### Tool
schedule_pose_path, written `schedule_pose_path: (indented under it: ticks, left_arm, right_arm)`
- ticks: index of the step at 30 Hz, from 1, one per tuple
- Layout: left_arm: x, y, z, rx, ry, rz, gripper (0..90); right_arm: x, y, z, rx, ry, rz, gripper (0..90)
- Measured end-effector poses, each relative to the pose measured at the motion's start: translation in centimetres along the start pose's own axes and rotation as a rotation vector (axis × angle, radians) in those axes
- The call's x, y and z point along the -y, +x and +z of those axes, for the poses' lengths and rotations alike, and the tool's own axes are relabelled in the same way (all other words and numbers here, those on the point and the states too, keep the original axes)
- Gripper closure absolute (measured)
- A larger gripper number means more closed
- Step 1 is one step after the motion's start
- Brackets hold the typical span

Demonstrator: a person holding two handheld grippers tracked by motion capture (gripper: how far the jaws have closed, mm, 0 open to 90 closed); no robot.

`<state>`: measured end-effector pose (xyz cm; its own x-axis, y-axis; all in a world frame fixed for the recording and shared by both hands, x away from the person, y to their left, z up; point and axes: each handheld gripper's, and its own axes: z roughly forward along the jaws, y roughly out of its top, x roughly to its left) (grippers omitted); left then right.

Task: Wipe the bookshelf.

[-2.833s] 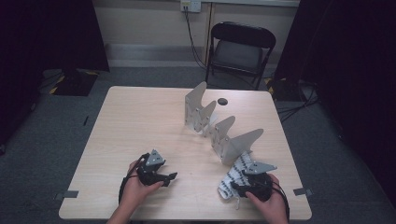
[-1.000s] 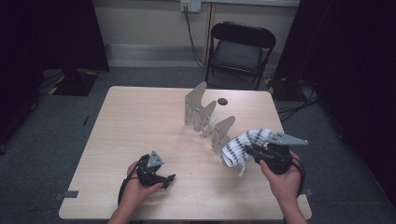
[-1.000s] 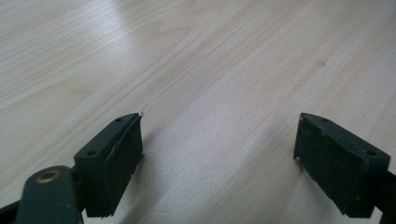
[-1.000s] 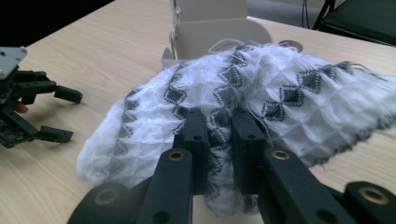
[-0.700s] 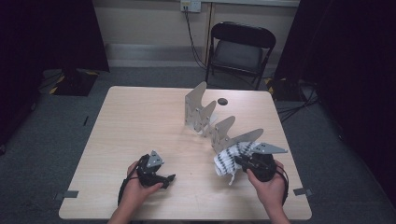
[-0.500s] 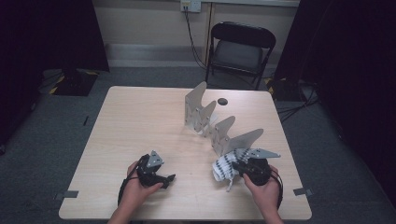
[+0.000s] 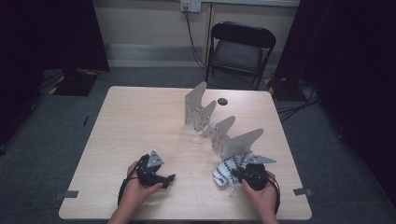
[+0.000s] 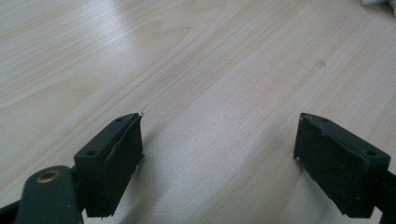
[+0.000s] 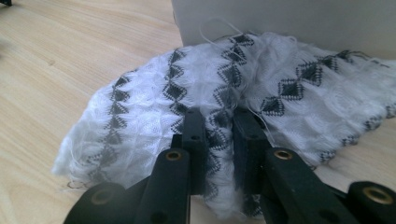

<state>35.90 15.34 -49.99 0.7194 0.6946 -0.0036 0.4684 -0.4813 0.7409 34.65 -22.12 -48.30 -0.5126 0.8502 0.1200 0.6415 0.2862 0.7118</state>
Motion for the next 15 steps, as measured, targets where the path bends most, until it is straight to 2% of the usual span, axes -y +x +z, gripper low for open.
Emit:
schedule_pose_path:
  ticks: [3,8,13,15]
  left_arm:
    - [0.0,0.0,0.0,-0.001,0.001,0.003,15.5]
    - [0.0,0.0,0.0,-0.001,0.000,0.002,15.5]
    - [0.0,0.0,0.0,0.000,-0.001,-0.001,15.5]
    - [0.0,0.0,0.0,-0.001,0.001,0.002,15.5]
  right_arm:
    - [-0.2,-0.3,-1.0,-0.001,-0.010,0.016,77.7]
    - [-1.1,-0.7,-3.3,0.007,-0.043,0.006,78.0]
    - [-3.5,-0.9,-6.9,0.015,-0.114,-0.010,78.5]
    - [-5.0,-0.8,-8.6,0.007,-0.156,-0.016,78.6]
